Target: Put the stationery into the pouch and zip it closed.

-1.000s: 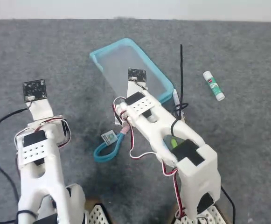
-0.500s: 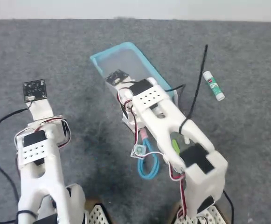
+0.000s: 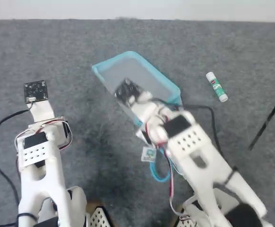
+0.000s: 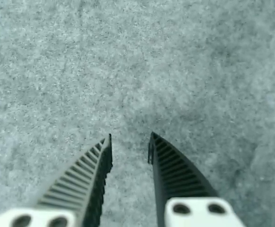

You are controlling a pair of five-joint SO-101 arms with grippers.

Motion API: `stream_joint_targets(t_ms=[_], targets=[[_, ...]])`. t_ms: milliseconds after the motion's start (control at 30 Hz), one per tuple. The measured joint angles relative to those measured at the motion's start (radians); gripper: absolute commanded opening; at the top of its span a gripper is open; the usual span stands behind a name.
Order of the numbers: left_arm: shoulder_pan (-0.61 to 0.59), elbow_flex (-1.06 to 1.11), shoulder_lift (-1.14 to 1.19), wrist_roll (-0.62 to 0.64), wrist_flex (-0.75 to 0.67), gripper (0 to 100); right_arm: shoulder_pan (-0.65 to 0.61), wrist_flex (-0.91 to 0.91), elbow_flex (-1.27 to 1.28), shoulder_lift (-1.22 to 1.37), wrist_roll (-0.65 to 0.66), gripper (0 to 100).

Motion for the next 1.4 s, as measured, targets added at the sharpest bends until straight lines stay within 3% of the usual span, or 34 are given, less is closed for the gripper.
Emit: stream_joint_targets(t_ms=[200,400,533,1033,1267,1400], targets=[[0.075,0.0,-0.003,-0.049,0.026,12,0.032,-0.086,0.133,-0.072,0.04,0.6],[0.193,0.038,-0.213,-0.081,0.087,13,0.035,-0.138,0.135,-0.072,0.032,0.6],[0.244,0.1,-0.382,-0.114,0.1,22,0.012,-0.143,0.133,-0.072,0.011,0.6],[0.618,0.117,-0.631,-0.144,0.245,29,0.003,-0.077,0.051,-0.074,-0.068,0.6],[0.66,0.117,-0.632,-0.126,0.245,29,0.005,-0.035,0.051,-0.167,-0.123,0.6],[0.667,0.133,-0.632,-0.051,0.224,29,0.005,-0.005,0.051,-0.241,-0.175,0.6]])
